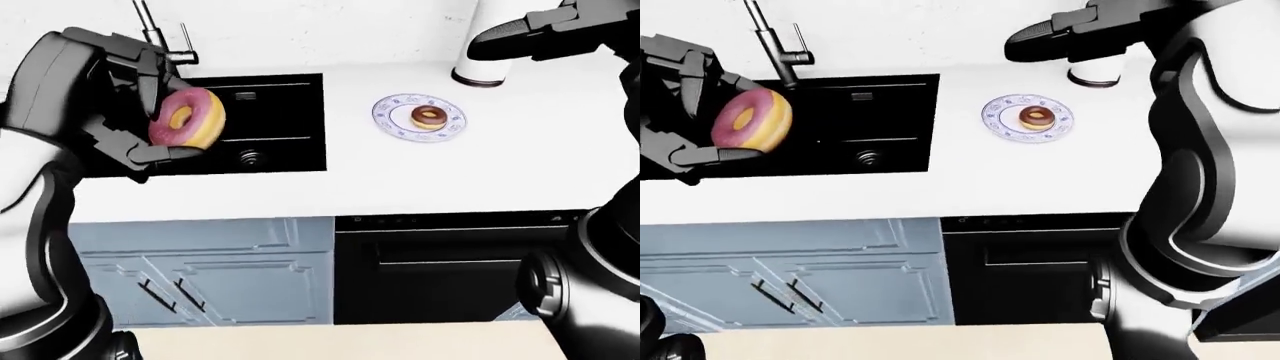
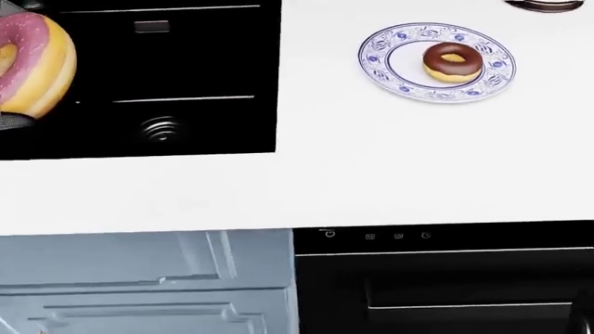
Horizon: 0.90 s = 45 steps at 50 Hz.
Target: Place the pastries on the plates.
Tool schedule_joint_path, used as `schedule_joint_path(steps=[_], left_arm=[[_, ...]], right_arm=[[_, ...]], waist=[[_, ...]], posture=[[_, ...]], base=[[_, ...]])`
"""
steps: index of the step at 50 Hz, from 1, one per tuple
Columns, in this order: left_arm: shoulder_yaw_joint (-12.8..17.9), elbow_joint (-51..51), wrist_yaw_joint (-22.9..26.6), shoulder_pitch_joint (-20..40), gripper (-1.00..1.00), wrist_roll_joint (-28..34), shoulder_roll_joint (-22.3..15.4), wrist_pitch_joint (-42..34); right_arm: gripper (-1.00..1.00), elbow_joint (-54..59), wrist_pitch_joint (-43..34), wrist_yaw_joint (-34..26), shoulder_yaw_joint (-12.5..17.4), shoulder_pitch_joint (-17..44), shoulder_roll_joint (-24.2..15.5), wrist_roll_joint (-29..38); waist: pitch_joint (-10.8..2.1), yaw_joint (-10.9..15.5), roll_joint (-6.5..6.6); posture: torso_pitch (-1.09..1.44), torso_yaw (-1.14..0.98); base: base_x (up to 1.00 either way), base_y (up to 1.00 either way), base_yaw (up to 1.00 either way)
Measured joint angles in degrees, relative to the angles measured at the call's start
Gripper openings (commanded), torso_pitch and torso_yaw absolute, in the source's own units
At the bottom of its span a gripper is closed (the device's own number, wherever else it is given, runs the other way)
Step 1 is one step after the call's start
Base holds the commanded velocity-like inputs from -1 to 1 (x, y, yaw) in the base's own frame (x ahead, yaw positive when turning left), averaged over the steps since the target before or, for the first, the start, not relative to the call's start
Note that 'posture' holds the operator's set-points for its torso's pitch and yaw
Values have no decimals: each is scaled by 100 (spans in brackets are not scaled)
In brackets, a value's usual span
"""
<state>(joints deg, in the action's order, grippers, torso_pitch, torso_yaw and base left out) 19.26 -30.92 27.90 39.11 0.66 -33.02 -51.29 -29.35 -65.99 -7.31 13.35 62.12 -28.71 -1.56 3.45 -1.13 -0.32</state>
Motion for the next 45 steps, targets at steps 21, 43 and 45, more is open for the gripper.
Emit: schedule_joint_path(steps=[21, 43, 45], left_arm=[[53, 43, -650, -137, -100, -574, -124, 100], [125, 89, -941, -110, -100, -651, -169, 281], [16, 115, -905, -159, -100, -687, -135, 241]], right_arm=[[100, -823, -128, 615, 144, -904, 283, -611], [100, -1174, 127, 1017, 112, -1428, 485, -1014], [100, -1092, 51, 1045, 123, -1492, 493, -1002]], waist=[[-133, -20, -212], [20, -23, -51], [-31, -14, -133]], posture=[[0, 0], [0, 0], [0, 0]], base=[[7, 65, 0], [9, 60, 0], [9, 59, 0]])
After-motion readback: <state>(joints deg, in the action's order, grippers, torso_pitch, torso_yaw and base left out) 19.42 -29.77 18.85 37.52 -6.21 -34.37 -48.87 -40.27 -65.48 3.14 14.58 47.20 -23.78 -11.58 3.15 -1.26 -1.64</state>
